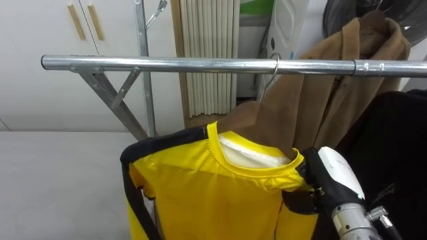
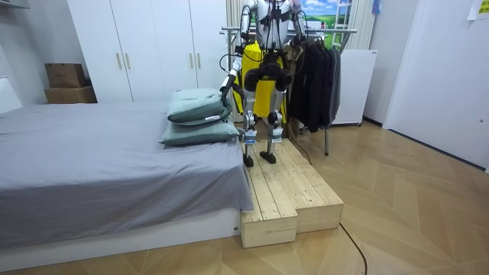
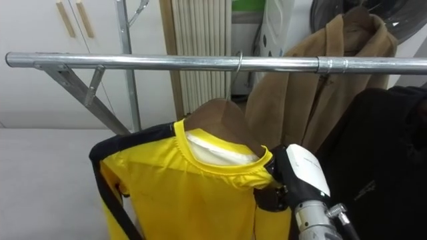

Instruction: Hang clothes

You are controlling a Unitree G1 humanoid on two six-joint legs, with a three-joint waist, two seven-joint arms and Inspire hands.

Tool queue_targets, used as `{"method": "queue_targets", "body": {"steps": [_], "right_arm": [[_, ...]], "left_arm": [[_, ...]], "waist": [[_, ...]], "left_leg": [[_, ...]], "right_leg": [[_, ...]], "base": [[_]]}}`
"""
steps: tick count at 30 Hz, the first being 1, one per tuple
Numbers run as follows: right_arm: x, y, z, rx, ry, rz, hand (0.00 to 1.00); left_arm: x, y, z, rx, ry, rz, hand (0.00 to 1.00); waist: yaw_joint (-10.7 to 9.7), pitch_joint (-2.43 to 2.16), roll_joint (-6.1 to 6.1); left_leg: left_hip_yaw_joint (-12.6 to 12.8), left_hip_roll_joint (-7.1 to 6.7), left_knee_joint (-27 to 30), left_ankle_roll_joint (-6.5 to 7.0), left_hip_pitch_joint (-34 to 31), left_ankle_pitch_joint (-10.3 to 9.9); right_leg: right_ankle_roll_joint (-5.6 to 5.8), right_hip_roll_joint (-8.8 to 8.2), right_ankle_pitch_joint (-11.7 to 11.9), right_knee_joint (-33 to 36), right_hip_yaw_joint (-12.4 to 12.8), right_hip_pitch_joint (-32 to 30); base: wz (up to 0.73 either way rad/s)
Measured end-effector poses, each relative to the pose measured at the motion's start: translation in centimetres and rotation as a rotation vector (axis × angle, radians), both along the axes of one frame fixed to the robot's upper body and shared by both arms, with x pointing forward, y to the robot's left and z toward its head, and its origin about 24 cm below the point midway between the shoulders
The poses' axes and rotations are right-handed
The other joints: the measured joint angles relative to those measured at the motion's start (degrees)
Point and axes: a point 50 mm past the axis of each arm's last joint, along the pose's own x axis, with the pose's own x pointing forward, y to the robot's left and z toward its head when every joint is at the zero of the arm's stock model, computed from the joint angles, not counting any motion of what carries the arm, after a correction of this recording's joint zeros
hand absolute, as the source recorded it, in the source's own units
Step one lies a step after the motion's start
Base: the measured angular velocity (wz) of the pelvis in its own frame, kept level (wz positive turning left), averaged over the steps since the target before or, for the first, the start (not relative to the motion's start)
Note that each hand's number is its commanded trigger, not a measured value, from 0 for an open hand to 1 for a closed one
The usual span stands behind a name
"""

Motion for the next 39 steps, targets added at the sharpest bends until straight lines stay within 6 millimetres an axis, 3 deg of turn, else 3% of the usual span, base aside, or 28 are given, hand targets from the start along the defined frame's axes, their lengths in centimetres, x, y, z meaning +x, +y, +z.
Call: {"method": "queue_targets", "body": {"steps": [9,12,25,27,28,39], "right_arm": [[-0.3,0.5,-2.1,0.040,0.048,-0.008,1.00],[-0.9,0.0,-3.7,0.034,0.121,-0.041,1.00],[-1.0,0.0,-4.2,0.041,0.144,-0.049,1.00],[-1.0,0.0,-4.3,0.040,0.143,-0.050,0.28],[-1.0,0.0,-4.3,0.041,0.143,-0.050,0.00],[-1.1,0.3,-4.4,0.053,0.143,-0.056,0.00]], "left_arm": [[-0.4,0.2,0.1,0.005,0.008,0.003,0.00],[-0.4,0.2,0.1,0.005,0.008,0.003,0.00],[-0.4,0.2,0.2,0.009,0.005,0.020,0.00],[-0.4,0.2,0.2,0.009,0.005,0.020,0.00],[-0.4,0.2,0.2,0.009,0.005,0.020,0.00],[-0.4,0.2,0.2,0.010,0.004,0.024,0.00]], "waist": [[0.00,0.06,-0.44],[0.00,0.06,-0.39],[0.04,-0.32,0.49],[0.04,-0.32,0.48],[0.03,-0.32,0.48],[0.04,-0.33,0.42]], "left_leg": [[0.02,-0.03,0.00,0.01,1.08,-0.02],[0.03,-0.04,-0.06,0.02,0.96,-0.03],[0.06,0.04,-0.04,-0.01,1.09,-0.07],[-0.03,0.03,-0.04,-0.01,1.08,-0.07],[-0.04,0.02,-0.04,-0.01,1.09,-0.07],[-0.04,-0.04,-0.01,-0.01,1.06,-0.06]], "right_leg": [[0.10,-0.05,-0.04,-0.18,-0.04,1.11],[0.10,-0.05,-0.05,-0.12,-0.04,0.96],[0.01,-0.04,-0.05,-0.11,-0.23,1.14],[0.01,-0.04,-0.06,-0.11,-0.22,1.15],[0.01,-0.04,-0.06,-0.12,-0.22,1.15],[0.05,-0.09,-0.09,-0.17,-0.22,1.12]], "base": [[0.00],[0.00],[0.00],[0.00],[0.00],[0.00]]}}
